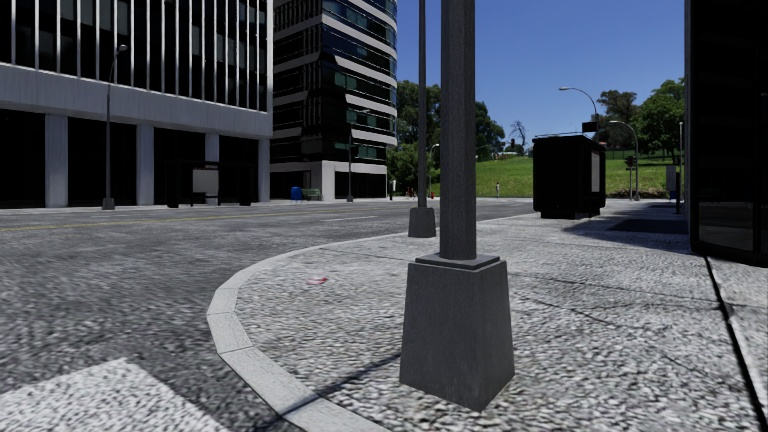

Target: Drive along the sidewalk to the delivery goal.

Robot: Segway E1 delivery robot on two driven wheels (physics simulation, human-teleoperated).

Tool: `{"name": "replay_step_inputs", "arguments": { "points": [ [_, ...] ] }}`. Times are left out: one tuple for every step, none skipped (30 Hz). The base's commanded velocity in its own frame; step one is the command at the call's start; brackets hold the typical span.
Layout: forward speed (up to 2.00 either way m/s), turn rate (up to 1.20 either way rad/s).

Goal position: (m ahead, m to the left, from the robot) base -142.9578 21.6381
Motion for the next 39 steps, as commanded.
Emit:
{"name": "replay_step_inputs", "arguments": {
  "points": [
    [0.0, 0.0],
    [0.0, 0.0],
    [0.0, 0.0],
    [0.0, 0.0],
    [0.0, 0.0],
    [0.0, 0.0],
    [0.0, 0.0],
    [0.0, 0.0],
    [0.0, 0.0],
    [0.0, 0.0],
    [0.0, 0.0],
    [0.0, 0.0],
    [0.0, 0.0],
    [0.0, 0.0],
    [0.0, 0.0],
    [0.0, 0.0],
    [0.0, 0.0],
    [0.0, 0.0],
    [0.0, 0.0],
    [0.0, 0.0],
    [0.0, 0.0],
    [0.0, 0.0],
    [0.0, 0.0],
    [0.0, 0.0],
    [0.0, 0.0],
    [0.0, 0.0],
    [0.0, 0.0],
    [0.0, 0.0],
    [0.0, 0.0],
    [0.0, 0.0],
    [0.0, 0.03],
    [0.0, 0.03],
    [0.0, 0.13],
    [0.0, 0.18],
    [-0.02, 0.19],
    [-0.24, 0.2],
    [-0.24, 0.2],
    [-0.33, 0.21],
    [-0.39, 0.25]
  ]
}}
